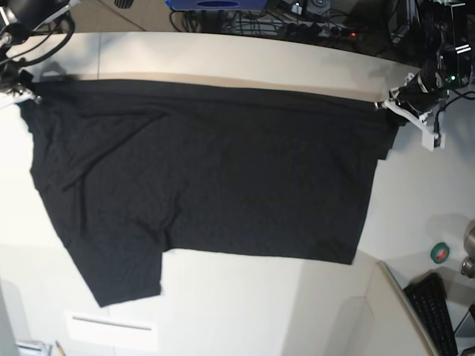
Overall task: Layout the t-shirt on the table in an organized manner, then fold the t-shirt properly
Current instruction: 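Pull the held edge taut with both grippers and release it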
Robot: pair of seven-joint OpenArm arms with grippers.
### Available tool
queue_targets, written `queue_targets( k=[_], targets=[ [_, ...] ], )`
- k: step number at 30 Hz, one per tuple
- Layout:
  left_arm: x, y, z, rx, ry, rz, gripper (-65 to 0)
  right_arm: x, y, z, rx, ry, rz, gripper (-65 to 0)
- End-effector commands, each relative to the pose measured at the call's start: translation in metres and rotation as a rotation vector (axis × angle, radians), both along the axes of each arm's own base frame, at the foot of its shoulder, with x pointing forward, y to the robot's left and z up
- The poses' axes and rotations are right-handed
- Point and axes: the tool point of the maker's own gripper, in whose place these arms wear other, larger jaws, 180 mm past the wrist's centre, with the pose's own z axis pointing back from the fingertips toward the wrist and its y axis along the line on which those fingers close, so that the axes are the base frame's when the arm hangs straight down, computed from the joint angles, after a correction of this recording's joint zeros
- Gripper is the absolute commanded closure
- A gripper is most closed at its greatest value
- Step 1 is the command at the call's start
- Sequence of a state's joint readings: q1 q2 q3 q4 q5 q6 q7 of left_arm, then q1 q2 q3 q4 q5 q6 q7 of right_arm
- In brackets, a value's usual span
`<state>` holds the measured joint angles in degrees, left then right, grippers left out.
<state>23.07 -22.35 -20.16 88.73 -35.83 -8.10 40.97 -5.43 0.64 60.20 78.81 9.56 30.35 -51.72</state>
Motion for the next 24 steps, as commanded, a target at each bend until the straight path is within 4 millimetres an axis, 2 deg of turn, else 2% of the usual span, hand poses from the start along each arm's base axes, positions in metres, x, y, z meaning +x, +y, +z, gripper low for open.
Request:
queue_targets(
  k=[1, 6, 11, 24],
  targets=[
    [0.0, 0.007, 0.009, 0.028, -0.021, -0.006, 0.0, 0.002, -0.009, 0.013, -0.051, -0.025, 0.01, 0.0],
    [-0.028, 0.016, 0.01, 0.032, -0.003, 0.056, 0.0, -0.025, 0.009, 0.017, -0.077, 0.005, 0.026, 0.0],
    [-0.048, 0.029, 0.013, 0.05, 0.009, 0.103, 0.0, -0.046, 0.011, 0.02, -0.098, 0.035, 0.03, 0.0],
    [-0.051, 0.03, 0.01, 0.051, 0.023, 0.102, 0.0, -0.059, 0.013, 0.017, -0.092, 0.061, 0.022, 0.0]
  ],
)
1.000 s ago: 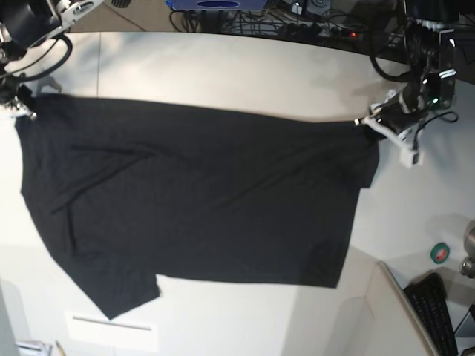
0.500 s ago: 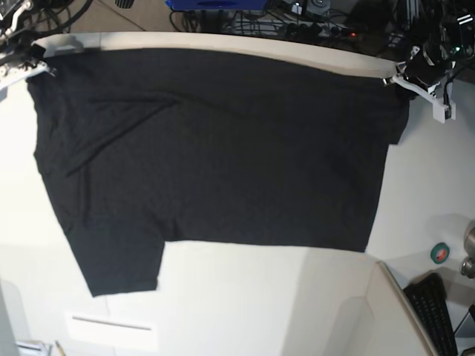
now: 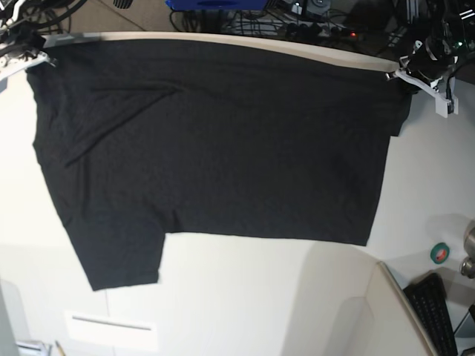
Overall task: Layout the t-shirt on the table in an organized manner, then fold the t-shirt properly
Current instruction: 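Pull the held edge taut with both grippers and release it, then grasp the shirt's hem corner with the right gripper and tug it outward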
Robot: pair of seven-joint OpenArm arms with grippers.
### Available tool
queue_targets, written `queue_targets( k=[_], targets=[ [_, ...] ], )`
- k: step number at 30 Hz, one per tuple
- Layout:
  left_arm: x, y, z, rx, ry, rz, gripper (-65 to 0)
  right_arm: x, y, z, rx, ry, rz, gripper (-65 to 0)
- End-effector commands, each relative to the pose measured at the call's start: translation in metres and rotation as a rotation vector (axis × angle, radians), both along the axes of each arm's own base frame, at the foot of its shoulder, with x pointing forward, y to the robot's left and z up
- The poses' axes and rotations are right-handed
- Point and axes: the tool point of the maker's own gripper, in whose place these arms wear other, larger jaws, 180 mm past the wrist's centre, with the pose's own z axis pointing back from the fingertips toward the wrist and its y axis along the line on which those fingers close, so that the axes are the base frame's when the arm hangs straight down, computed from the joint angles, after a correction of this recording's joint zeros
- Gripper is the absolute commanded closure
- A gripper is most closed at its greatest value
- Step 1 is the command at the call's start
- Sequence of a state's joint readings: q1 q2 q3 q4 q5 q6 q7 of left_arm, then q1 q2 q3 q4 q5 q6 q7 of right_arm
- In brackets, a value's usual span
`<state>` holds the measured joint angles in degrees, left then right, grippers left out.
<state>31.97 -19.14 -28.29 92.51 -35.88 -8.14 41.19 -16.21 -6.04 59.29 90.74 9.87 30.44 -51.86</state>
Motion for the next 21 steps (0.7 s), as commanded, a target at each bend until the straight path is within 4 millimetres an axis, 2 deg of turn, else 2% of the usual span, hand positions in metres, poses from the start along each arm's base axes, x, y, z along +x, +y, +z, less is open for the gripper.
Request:
queue_targets(
  k=[1, 3, 4, 6, 8, 10, 12, 14, 16, 17, 19, 21],
  targets=[
    [0.003, 0.009, 0.008, 0.033, -0.02, -0.006, 0.0, 0.003, -0.009, 0.008, -0.036, -0.017, -0.001, 0.0],
    [-0.001, 0.011, 0.009, 0.036, -0.014, -0.003, 0.0, -0.002, -0.009, 0.007, -0.034, -0.01, -0.001, 0.0],
    [-0.001, 0.011, 0.009, 0.037, -0.013, -0.004, 0.0, -0.002, -0.009, 0.007, -0.034, -0.009, -0.001, -3.3],
    [-0.005, 0.011, 0.008, 0.037, -0.005, -0.004, 0.0, -0.002, -0.01, 0.007, -0.035, -0.01, -0.003, -19.4],
    [-0.006, 0.011, 0.007, 0.037, -0.002, -0.004, -17.1, -0.009, -0.016, 0.009, -0.046, -0.009, -0.032, -31.2],
    [-0.006, 0.011, 0.008, 0.038, -0.003, -0.003, -34.1, -0.011, -0.022, 0.013, -0.061, -0.014, -0.05, -32.4],
    [-0.005, 0.02, 0.013, 0.052, -0.018, 0.021, -49.2, -0.008, -0.028, 0.022, -0.093, -0.033, -0.049, -32.6],
    [-0.004, 0.033, 0.02, 0.073, -0.038, 0.054, -58.6, -0.004, -0.033, 0.03, -0.12, -0.047, -0.043, -32.6],
    [-0.002, 0.043, 0.027, 0.088, -0.055, 0.078, -62.7, 0.009, -0.037, 0.041, -0.149, -0.077, -0.026, -32.6],
    [0.003, 0.049, 0.032, 0.099, -0.074, 0.089, -62.4, 0.02, -0.039, 0.047, -0.161, -0.104, -0.023, -32.6],
    [0.01, 0.063, 0.044, 0.121, -0.114, 0.126, -62.5, 0.049, -0.048, 0.061, -0.187, -0.17, -0.017, -33.0],
    [0.013, 0.076, 0.054, 0.138, -0.146, 0.162, -62.4, 0.086, -0.056, 0.074, -0.205, -0.234, 0.023, -33.3]
  ],
)
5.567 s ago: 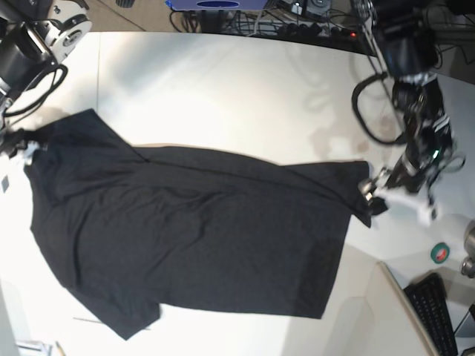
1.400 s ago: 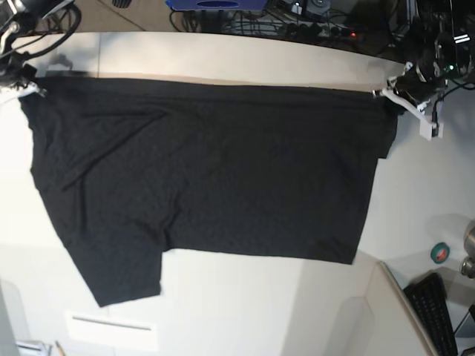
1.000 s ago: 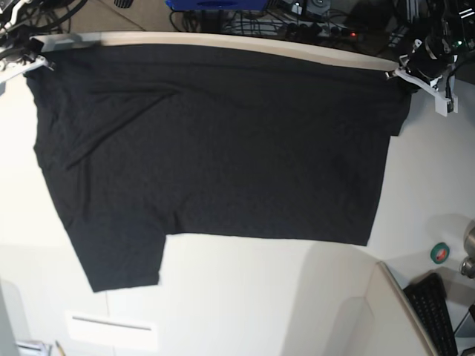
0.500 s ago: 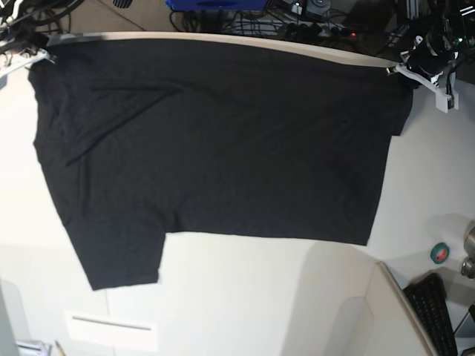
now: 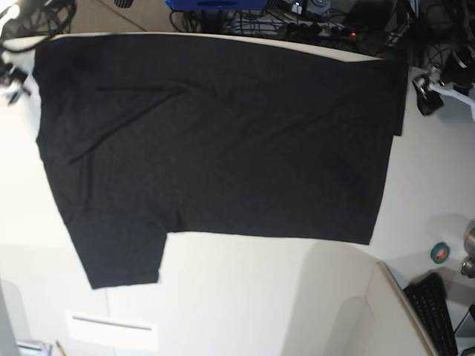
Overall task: Layout the t-shirt on the table in an organized manner, then fold the t-shirt properly
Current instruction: 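Grasp the shirt's hem corner with the right gripper and tug it outward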
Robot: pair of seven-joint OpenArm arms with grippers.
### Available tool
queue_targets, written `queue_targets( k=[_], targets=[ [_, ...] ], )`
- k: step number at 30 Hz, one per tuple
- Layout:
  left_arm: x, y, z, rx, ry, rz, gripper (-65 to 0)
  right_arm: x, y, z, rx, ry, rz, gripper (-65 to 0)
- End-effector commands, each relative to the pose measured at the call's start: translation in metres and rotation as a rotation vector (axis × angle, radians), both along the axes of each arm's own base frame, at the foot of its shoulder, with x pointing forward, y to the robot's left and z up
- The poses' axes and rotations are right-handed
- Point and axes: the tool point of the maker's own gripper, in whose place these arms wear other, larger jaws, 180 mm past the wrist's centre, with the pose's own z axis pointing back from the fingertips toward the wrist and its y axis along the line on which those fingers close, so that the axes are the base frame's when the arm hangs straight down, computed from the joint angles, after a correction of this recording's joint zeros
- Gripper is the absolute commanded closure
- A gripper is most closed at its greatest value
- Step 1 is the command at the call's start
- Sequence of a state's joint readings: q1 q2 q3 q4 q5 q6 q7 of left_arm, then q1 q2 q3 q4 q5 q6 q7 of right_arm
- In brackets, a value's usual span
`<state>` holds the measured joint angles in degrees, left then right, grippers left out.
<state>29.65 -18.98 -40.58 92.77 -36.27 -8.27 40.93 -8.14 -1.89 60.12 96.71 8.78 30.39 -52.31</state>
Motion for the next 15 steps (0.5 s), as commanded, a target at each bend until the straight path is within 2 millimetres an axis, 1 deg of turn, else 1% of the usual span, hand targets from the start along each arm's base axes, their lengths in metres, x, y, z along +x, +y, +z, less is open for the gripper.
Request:
queue_targets(
  k=[1, 2, 3, 4, 5, 7, 8, 10, 11, 12, 14, 15],
  targets=[
    [0.005, 0.013, 0.015, 0.045, -0.029, 0.005, -61.9, 0.035, -0.009, 0.018, -0.034, -0.087, 0.04, -33.3],
    [0.007, 0.016, 0.018, 0.05, -0.039, 0.012, -58.9, 0.055, -0.011, 0.022, -0.034, -0.103, 0.073, -33.3],
    [0.009, 0.017, 0.02, 0.052, -0.049, 0.014, -52.2, 0.077, -0.011, 0.024, -0.024, -0.12, 0.105, -33.3],
    [0.012, 0.017, 0.021, 0.052, -0.054, 0.012, -43.4, 0.095, -0.01, 0.023, -0.006, -0.131, 0.129, -33.3],
    [0.014, 0.017, 0.022, 0.051, -0.061, 0.013, -32.6, 0.114, -0.007, 0.021, 0.016, -0.143, 0.152, -33.3],
    [0.014, 0.016, 0.022, 0.049, -0.063, 0.014, -4.1, 0.153, -0.002, 0.014, 0.061, -0.181, 0.192, -33.3],
    [0.014, 0.016, 0.022, 0.047, -0.064, 0.015, 0.0, 0.172, 0.004, 0.008, 0.086, -0.196, 0.221, -33.3],
    [0.014, 0.016, 0.022, 0.047, -0.064, 0.017, 0.0, 0.194, 0.016, -0.008, 0.136, -0.191, 0.263, -33.3],
    [0.013, 0.016, 0.021, 0.046, -0.062, 0.017, 0.0, 0.203, 0.021, -0.016, 0.16, -0.185, 0.278, -33.3],
    [0.011, 0.017, 0.02, 0.047, -0.058, 0.019, 0.0, 0.209, 0.024, -0.022, 0.183, -0.184, 0.283, -33.2],
    [0.009, 0.018, 0.019, 0.048, -0.051, 0.022, 0.0, 0.216, 0.031, -0.035, 0.213, -0.184, 0.283, -33.2],
    [0.008, 0.019, 0.019, 0.05, -0.049, 0.024, 0.0, 0.216, 0.029, -0.041, 0.214, -0.184, 0.257, -33.3]
  ],
)
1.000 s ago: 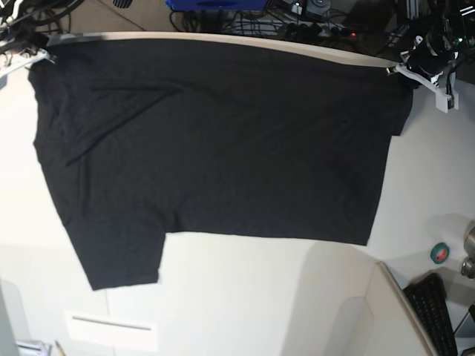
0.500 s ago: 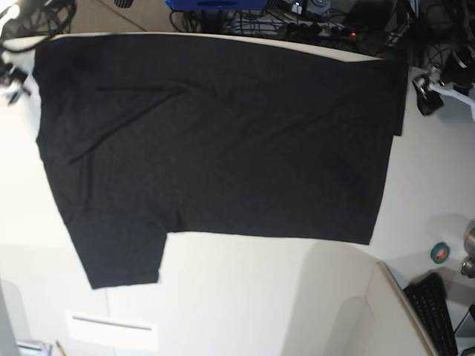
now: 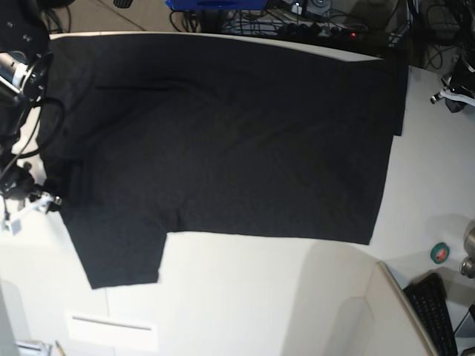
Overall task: Layout the t-shirt on the table in an organized manner, then fold the t-shirt properly
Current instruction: 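Grasp the shirt's hem corner with the right gripper and tug it outward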
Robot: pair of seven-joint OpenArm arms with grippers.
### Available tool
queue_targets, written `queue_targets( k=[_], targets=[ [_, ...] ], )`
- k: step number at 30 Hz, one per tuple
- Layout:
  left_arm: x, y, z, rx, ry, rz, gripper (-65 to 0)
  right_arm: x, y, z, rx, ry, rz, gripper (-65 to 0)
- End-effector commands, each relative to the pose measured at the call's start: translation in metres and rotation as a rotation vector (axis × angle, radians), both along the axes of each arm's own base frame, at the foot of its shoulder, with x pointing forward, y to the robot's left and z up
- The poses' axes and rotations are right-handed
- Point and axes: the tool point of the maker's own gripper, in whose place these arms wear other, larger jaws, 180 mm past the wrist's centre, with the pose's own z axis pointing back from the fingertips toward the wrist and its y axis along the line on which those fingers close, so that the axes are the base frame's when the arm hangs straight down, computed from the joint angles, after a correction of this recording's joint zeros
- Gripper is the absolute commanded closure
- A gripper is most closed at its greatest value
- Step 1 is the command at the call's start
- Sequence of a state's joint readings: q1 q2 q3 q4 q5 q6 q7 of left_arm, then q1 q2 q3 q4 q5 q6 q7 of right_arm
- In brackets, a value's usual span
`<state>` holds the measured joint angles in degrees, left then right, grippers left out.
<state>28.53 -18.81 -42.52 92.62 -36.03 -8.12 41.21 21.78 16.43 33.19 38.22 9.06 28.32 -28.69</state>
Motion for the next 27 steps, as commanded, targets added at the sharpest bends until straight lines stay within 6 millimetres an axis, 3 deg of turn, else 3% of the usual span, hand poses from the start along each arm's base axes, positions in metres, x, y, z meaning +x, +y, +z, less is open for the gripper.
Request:
queue_targets(
  k=[1, 6, 13, 15, 17, 18, 22, 27],
  targets=[
    [0.005, 0.009, 0.012, 0.037, -0.024, -0.007, 0.0, 0.012, -0.019, 0.012, -0.03, -0.043, -0.051, -33.3],
    [0.005, 0.009, 0.012, 0.038, -0.024, -0.007, 0.0, 0.008, -0.012, -0.006, -0.067, -0.032, -0.051, -33.5],
    [0.007, 0.009, 0.012, 0.037, -0.029, -0.007, 0.0, -0.012, -0.007, -0.023, -0.067, 0.006, -0.042, -30.5],
    [0.007, 0.009, 0.012, 0.037, -0.029, -0.007, 0.0, -0.013, -0.007, -0.024, -0.067, 0.007, -0.041, -18.8],
    [0.006, 0.009, 0.012, 0.037, -0.027, -0.007, 0.0, -0.012, -0.007, -0.023, -0.068, 0.006, -0.041, 0.0],
    [0.006, 0.009, 0.012, 0.037, -0.027, -0.007, 0.0, -0.012, -0.007, -0.023, -0.067, 0.003, -0.043, 0.0],
    [0.006, 0.006, 0.011, 0.032, -0.025, -0.014, 0.0, -0.006, -0.016, -0.005, -0.092, -0.053, -0.062, 0.0],
    [0.006, 0.006, 0.01, 0.031, -0.024, -0.013, 0.0, -0.015, -0.006, 0.032, -0.151, -0.074, -0.026, 0.0]
  ],
)
